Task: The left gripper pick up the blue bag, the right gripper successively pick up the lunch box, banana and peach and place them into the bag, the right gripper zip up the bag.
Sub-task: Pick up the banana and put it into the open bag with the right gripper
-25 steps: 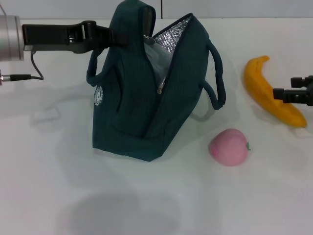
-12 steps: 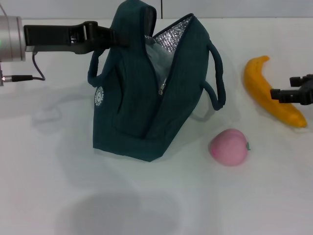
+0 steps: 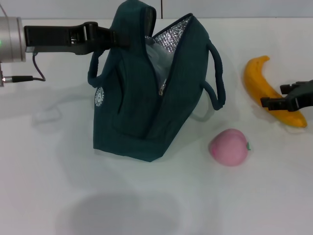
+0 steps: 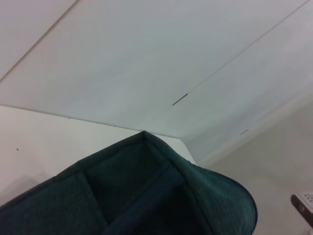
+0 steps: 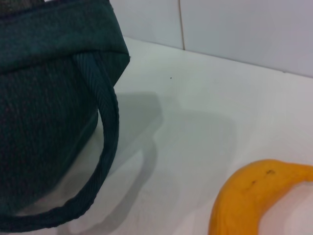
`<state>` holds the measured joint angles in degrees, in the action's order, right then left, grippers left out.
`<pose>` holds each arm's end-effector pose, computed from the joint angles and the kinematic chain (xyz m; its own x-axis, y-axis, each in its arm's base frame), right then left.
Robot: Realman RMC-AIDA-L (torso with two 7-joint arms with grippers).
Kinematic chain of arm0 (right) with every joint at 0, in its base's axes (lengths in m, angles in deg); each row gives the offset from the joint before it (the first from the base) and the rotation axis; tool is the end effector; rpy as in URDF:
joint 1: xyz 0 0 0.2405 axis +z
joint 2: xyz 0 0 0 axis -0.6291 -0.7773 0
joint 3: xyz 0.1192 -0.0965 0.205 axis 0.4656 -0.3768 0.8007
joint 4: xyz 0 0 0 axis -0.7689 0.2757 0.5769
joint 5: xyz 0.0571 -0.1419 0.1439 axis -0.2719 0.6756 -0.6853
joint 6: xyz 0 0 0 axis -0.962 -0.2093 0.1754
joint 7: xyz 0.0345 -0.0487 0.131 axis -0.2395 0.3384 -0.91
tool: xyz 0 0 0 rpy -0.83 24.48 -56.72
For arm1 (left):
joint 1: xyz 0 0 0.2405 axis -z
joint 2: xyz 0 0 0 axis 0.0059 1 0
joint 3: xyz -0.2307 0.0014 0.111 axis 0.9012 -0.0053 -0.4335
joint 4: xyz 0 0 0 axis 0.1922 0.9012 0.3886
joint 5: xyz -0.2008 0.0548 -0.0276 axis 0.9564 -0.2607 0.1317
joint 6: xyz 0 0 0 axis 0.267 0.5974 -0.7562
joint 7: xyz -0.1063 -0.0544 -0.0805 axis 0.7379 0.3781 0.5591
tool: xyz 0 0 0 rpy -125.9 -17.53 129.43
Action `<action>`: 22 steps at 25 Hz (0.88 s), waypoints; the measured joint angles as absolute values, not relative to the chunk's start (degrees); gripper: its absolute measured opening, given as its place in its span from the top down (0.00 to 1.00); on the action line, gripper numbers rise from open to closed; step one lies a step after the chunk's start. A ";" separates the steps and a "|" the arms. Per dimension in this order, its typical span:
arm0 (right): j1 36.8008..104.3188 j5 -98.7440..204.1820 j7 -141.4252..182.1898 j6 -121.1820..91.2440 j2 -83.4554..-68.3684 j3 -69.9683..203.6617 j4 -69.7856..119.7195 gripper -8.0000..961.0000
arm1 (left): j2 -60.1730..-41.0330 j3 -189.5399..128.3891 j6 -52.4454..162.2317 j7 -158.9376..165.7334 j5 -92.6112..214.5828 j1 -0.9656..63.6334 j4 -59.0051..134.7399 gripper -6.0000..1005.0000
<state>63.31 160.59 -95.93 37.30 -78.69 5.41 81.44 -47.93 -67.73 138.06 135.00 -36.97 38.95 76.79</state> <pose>0.2683 0.3771 0.0230 0.7716 -0.5766 -0.2687 -0.6272 -0.6191 -0.4726 -0.2084 0.3852 0.0547 0.3326 0.8141 0.4761 0.8430 -0.4830 0.2368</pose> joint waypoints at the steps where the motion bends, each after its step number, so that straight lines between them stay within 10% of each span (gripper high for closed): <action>1: 63.62 160.60 -95.94 37.11 -78.69 5.38 80.92 0.23 | -47.93 -67.73 138.06 135.00 -36.97 38.95 76.79 0.95; 22: 65.92 163.46 -97.62 36.65 -78.59 5.32 77.96 0.52 | -47.78 -67.73 138.07 134.73 -36.98 38.86 76.79 0.95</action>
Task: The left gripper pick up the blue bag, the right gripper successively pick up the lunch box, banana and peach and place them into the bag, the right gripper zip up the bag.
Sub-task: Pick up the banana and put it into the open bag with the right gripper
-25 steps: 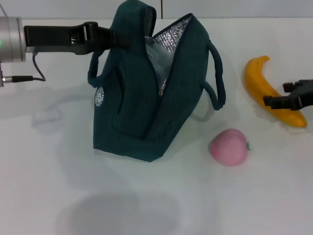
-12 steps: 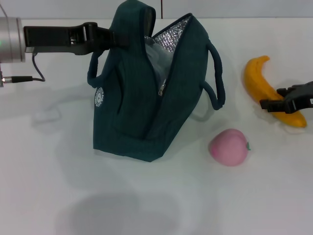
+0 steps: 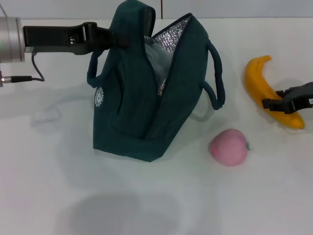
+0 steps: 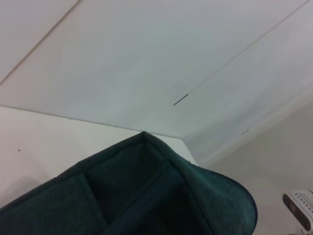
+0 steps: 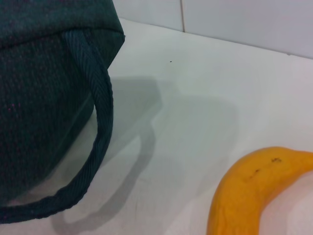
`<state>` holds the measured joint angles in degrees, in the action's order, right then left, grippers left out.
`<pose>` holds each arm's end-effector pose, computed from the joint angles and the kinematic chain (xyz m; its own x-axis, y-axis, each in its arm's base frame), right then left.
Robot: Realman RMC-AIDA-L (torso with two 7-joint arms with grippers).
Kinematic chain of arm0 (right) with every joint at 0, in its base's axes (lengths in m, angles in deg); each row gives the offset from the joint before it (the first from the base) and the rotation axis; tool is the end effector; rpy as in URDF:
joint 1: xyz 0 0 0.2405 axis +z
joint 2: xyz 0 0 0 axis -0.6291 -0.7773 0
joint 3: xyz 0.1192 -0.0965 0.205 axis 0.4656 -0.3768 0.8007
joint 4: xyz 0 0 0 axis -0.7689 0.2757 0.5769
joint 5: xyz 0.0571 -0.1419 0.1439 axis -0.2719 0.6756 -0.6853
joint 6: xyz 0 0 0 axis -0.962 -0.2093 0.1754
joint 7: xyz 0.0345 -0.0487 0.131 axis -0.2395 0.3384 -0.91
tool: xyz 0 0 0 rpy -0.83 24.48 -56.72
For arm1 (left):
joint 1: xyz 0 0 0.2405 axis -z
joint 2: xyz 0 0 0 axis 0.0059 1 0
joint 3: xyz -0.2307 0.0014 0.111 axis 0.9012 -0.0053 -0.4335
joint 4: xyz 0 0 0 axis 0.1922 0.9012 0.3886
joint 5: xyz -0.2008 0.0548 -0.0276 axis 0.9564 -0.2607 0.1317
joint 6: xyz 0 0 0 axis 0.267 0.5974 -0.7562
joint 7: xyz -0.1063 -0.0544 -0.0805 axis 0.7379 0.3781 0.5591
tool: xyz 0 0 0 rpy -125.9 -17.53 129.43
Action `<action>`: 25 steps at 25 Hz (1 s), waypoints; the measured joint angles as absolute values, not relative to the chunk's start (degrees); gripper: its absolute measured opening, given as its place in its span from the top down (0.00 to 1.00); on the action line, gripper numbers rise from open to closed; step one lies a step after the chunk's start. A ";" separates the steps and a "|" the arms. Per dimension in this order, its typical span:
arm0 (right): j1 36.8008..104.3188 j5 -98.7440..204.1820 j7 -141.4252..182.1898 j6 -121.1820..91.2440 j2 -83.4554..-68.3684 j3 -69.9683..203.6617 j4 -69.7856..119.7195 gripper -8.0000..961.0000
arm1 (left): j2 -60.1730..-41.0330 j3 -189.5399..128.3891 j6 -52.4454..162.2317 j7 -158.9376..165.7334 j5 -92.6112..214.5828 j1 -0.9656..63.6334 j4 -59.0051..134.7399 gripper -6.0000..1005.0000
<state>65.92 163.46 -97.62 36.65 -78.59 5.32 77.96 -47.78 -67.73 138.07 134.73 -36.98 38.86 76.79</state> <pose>0.2710 0.3829 0.0150 0.7599 -0.6079 -0.2303 -0.6332 -0.6118 -0.4741 -0.2094 0.3851 0.0558 0.3364 0.8116 0.4776 0.8427 -0.4859 0.2321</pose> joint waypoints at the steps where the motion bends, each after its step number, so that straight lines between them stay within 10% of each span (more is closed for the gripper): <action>1: 65.92 163.58 -97.77 36.64 -78.59 5.35 77.94 0.55 | -47.74 -67.73 138.07 134.71 -36.98 38.86 76.79 0.95; 25: 59.32 139.72 -80.01 46.52 -78.44 20.77 77.37 0.57 | -47.85 -66.59 138.29 134.65 -36.89 38.07 76.79 0.95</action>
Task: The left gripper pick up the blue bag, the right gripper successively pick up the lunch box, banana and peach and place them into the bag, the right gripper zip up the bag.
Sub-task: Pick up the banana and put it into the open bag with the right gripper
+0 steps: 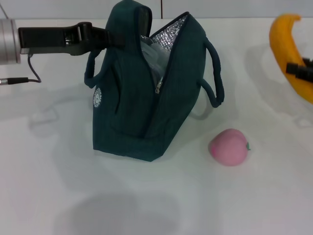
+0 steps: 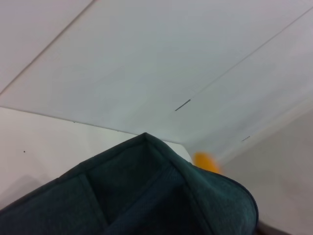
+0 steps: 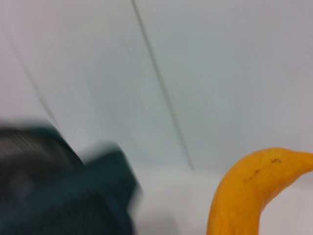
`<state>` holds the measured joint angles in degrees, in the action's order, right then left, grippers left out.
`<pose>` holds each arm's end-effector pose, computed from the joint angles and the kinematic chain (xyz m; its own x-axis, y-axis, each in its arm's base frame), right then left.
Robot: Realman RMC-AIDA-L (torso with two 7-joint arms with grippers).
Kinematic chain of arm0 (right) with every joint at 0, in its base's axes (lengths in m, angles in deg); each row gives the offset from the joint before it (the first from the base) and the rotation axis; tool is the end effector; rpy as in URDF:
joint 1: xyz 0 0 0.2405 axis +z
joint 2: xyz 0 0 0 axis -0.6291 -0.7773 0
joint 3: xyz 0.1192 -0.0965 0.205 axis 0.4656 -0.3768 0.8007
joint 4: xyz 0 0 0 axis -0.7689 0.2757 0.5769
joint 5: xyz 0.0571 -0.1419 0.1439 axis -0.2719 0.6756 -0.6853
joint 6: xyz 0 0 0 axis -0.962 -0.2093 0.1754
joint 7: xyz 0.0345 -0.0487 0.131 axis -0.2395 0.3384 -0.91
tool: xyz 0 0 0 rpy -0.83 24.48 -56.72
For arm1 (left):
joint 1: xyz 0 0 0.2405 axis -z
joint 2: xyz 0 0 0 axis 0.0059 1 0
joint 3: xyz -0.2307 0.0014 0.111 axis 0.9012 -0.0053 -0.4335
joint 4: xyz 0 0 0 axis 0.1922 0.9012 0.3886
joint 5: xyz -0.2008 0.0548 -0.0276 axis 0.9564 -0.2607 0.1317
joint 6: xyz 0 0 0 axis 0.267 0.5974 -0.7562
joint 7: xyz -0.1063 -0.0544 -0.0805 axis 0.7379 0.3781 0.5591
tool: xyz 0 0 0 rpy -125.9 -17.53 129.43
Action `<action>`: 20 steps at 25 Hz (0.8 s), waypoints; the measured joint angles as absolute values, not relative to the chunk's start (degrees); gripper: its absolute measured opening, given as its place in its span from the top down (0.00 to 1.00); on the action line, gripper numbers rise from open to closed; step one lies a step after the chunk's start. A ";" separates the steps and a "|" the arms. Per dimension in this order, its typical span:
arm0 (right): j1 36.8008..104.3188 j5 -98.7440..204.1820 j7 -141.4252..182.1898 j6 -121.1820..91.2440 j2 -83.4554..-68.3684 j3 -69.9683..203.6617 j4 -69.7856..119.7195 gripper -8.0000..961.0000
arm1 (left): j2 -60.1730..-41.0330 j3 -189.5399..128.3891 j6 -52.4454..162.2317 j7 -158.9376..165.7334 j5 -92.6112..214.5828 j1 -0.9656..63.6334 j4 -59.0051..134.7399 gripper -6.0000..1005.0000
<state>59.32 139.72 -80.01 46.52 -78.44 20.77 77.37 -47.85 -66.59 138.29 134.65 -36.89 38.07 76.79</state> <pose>0.2808 0.3593 0.0704 0.6687 -0.4444 -0.5960 -0.7155 -0.6027 -0.3534 -0.2149 0.3827 0.0584 0.3149 0.8117 0.4919 0.8478 -0.4735 0.2387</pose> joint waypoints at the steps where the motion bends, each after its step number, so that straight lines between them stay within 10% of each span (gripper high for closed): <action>1: 59.27 136.64 -77.36 48.74 -78.44 22.45 75.94 0.57 | -47.90 -66.56 138.35 134.65 -36.88 38.07 76.79 0.95; 20: 75.97 110.14 -49.32 75.63 -79.22 31.81 35.44 0.57 | -49.56 -66.74 138.73 134.21 -34.13 38.43 76.79 0.95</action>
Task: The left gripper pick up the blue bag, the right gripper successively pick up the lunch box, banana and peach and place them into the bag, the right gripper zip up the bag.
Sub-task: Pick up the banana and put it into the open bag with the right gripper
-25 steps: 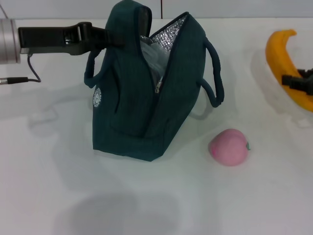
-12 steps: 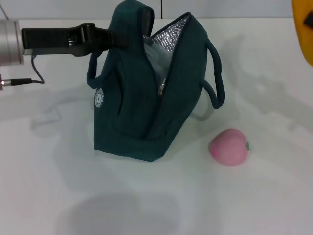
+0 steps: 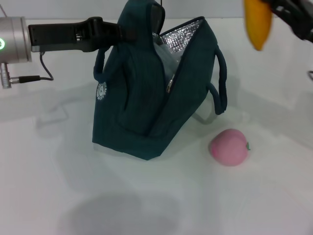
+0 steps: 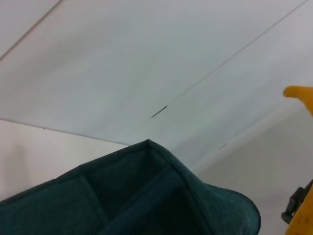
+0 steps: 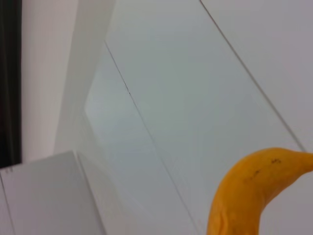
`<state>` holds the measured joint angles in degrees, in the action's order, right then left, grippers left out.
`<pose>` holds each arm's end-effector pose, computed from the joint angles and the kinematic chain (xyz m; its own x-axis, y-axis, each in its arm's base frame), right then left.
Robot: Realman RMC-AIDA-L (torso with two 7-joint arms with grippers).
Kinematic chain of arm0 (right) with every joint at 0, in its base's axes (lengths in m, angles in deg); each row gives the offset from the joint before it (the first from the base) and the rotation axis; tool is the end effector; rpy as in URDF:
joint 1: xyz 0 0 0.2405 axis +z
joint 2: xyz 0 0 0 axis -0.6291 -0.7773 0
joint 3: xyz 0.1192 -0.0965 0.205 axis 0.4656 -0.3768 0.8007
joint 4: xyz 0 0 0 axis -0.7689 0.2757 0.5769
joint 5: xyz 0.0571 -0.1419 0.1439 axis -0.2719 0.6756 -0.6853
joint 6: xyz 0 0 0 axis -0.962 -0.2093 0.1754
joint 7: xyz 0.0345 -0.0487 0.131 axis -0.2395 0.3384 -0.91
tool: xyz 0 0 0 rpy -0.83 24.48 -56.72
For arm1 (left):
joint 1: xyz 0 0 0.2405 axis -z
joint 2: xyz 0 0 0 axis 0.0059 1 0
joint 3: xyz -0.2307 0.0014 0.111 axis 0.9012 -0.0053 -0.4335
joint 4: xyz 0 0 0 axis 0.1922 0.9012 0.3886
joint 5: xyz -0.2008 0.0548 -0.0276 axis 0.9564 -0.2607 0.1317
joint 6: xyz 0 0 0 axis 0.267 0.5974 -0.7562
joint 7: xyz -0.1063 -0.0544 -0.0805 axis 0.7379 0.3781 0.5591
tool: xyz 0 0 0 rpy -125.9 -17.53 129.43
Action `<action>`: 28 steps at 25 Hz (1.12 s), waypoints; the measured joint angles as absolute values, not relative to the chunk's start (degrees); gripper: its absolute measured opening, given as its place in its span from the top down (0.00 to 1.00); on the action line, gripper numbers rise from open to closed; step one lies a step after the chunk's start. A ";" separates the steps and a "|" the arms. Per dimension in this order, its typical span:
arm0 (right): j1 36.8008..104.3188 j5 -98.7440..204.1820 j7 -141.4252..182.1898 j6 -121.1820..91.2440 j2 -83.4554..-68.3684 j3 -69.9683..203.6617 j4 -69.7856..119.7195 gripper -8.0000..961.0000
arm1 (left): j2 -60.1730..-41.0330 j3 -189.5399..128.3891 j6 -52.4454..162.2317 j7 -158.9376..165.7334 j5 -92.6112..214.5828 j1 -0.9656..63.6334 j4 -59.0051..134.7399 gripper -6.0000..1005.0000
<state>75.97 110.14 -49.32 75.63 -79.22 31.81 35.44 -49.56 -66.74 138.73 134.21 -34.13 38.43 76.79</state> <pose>0.2017 0.3510 0.0295 0.2436 -0.1706 -0.9548 -0.4845 -0.8742 0.0326 -0.2021 0.3814 0.0497 0.3030 0.8051 0.5099 0.8185 -0.4940 0.2934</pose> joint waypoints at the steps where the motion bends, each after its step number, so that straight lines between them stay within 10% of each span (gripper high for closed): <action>1: 77.04 109.89 -49.10 75.54 -79.31 31.81 33.56 0.57 | -49.60 -66.74 138.79 134.18 -33.82 38.34 76.79 0.95; 28: 89.26 119.43 -50.75 65.69 -79.40 33.16 16.67 0.57 | -49.91 -66.47 138.86 133.20 -33.19 38.11 75.91 0.95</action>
<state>89.26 119.43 -50.75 65.69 -79.40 33.16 16.67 -49.91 -66.47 138.86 133.20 -33.19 38.11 75.91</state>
